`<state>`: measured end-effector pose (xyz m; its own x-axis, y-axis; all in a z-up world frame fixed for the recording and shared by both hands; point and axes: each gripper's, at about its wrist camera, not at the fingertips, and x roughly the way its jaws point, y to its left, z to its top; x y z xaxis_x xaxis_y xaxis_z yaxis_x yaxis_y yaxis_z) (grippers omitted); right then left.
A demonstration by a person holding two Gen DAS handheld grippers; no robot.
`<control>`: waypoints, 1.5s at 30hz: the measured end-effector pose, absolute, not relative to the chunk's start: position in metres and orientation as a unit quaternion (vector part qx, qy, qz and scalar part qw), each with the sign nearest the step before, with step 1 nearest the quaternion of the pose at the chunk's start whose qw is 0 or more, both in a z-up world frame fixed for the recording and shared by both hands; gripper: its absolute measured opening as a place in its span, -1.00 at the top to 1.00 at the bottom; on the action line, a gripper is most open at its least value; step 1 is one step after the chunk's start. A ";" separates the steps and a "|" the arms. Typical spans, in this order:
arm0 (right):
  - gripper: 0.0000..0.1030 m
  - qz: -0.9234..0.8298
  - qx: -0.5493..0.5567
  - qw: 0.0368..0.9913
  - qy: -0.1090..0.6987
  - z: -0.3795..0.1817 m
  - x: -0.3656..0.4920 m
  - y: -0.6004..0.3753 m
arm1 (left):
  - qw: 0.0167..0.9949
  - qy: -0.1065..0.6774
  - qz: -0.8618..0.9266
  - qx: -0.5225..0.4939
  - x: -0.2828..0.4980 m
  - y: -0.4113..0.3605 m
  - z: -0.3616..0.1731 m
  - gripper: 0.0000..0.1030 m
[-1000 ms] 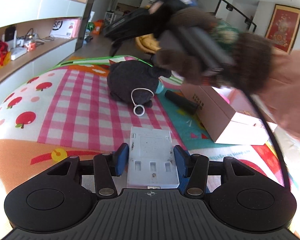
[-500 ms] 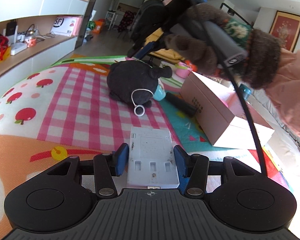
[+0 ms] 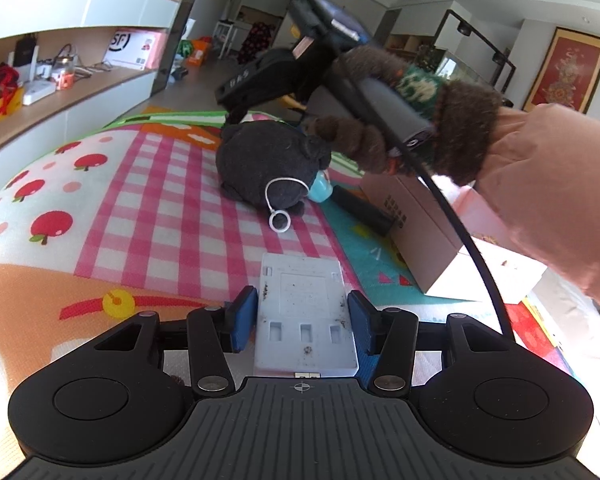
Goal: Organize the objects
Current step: 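Grasp the red snack packet with the right tool, then drop the power strip into the pink box with the left tool while the right tool drops the snack packet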
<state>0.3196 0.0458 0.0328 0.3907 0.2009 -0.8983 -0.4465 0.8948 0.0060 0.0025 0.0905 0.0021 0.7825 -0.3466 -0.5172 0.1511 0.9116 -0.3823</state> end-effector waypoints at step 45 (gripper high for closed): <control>-0.51 0.165 -0.046 0.920 0.353 0.095 -0.066 -0.241 | 0.942 0.260 -0.197 -0.080 0.123 -0.088 0.091 -0.02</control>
